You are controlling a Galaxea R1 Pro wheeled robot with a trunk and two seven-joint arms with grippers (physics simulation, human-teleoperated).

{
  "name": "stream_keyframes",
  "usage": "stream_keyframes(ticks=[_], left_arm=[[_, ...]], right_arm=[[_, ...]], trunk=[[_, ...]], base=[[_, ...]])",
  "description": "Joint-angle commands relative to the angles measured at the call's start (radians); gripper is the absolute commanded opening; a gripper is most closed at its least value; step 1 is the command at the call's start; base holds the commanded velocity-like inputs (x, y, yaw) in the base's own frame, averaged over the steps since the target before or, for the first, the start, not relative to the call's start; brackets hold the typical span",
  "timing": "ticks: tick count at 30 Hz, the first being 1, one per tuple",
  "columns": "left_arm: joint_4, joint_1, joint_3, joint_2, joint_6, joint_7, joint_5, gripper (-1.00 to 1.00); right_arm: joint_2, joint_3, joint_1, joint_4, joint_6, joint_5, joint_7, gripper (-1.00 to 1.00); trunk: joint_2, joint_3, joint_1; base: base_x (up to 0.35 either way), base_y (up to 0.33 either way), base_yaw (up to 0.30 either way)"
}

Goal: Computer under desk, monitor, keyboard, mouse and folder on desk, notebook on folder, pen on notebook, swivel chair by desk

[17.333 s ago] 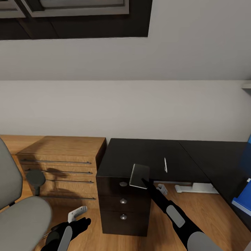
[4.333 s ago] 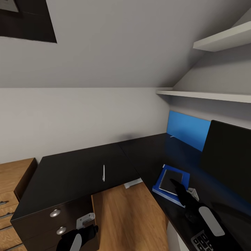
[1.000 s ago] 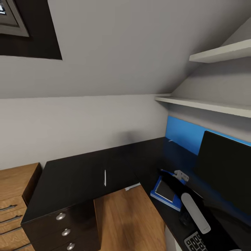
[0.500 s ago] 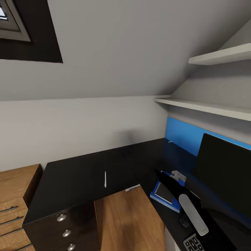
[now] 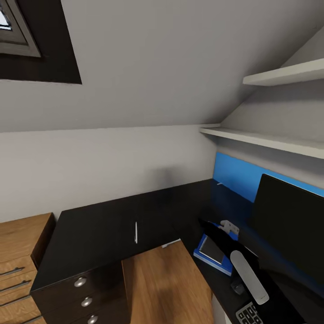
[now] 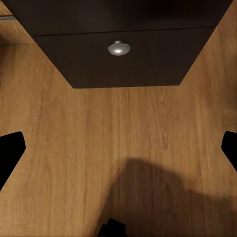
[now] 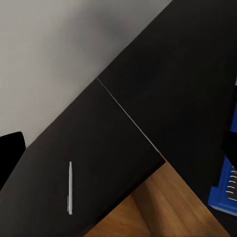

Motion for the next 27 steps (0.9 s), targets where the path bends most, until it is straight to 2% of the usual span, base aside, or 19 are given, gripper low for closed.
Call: stream_keyframes(ticks=[1, 5, 7, 18, 27], left_arm=[[0.000, -0.001, 0.000, 0.000, -0.005, 0.004, 0.006, 1.00], [0.001, -0.001, 0.001, 0.000, -0.005, 0.004, 0.006, 1.00], [0.001, -0.001, 0.001, -0.001, -0.005, 0.004, 0.006, 1.00], [0.003, -0.001, 0.001, -0.001, -0.004, 0.004, 0.007, 1.00], [0.005, -0.001, 0.001, -0.001, -0.004, 0.003, 0.007, 1.00]], right_arm=[[-0.001, 0.003, -0.001, -0.001, 0.001, -0.010, -0.007, 1.00], [0.010, 0.003, -0.001, -0.001, -0.003, -0.009, -0.006, 1.00], [0.027, 0.003, -0.001, -0.002, -0.003, -0.010, -0.005, 1.00], [0.029, 0.002, -0.001, -0.001, -0.005, -0.008, -0.001, 1.00], [0.029, 0.002, -0.001, 0.000, -0.006, -0.008, -0.002, 1.00]], trunk=[[-0.001, -0.002, 0.000], [-0.001, -0.002, 0.000], [-0.001, -0.002, 0.000], [-0.001, -0.003, 0.000], [-0.001, -0.003, 0.000]], base=[[0.000, 0.000, 0.000], [0.000, 0.000, 0.126], [0.000, 0.000, 0.127], [0.000, 0.000, 0.023], [0.000, 0.000, 0.247]])
